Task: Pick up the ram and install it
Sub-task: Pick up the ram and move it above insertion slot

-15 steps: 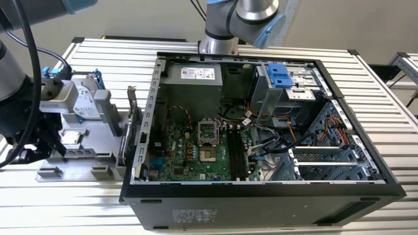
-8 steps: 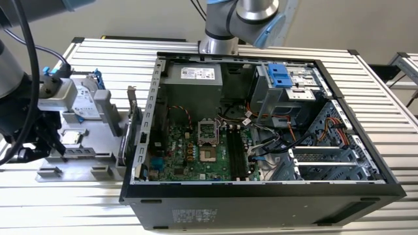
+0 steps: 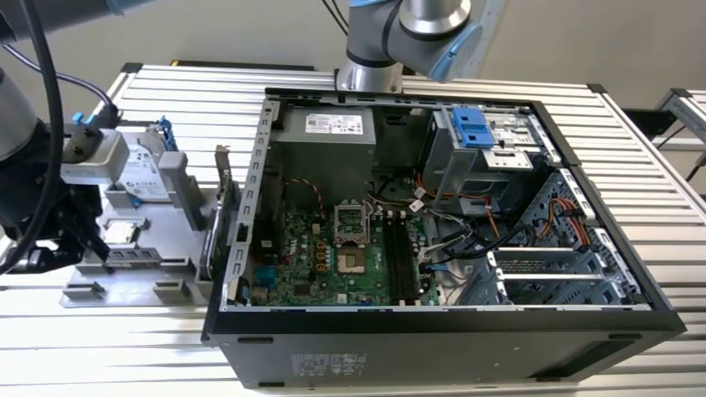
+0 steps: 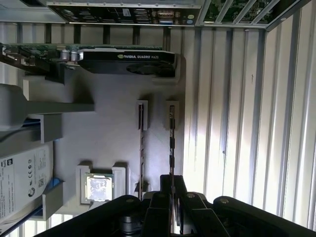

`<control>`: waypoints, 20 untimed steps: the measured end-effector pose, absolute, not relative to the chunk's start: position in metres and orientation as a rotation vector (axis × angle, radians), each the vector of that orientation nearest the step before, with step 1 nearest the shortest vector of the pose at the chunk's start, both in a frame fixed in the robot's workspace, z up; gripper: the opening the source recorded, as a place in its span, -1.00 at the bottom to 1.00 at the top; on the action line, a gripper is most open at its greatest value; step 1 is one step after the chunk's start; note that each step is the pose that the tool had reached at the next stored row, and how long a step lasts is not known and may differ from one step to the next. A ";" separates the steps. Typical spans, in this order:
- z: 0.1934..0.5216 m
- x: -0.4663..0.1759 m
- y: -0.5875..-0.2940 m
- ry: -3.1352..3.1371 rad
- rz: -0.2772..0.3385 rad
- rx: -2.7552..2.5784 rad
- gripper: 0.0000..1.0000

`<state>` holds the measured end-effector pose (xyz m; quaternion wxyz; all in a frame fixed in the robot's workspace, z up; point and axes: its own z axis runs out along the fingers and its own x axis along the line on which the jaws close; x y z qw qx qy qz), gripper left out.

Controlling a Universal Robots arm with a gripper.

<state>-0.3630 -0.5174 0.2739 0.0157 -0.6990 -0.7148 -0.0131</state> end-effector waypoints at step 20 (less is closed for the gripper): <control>0.285 -0.363 -0.517 -2.224 -0.041 -2.174 -1.00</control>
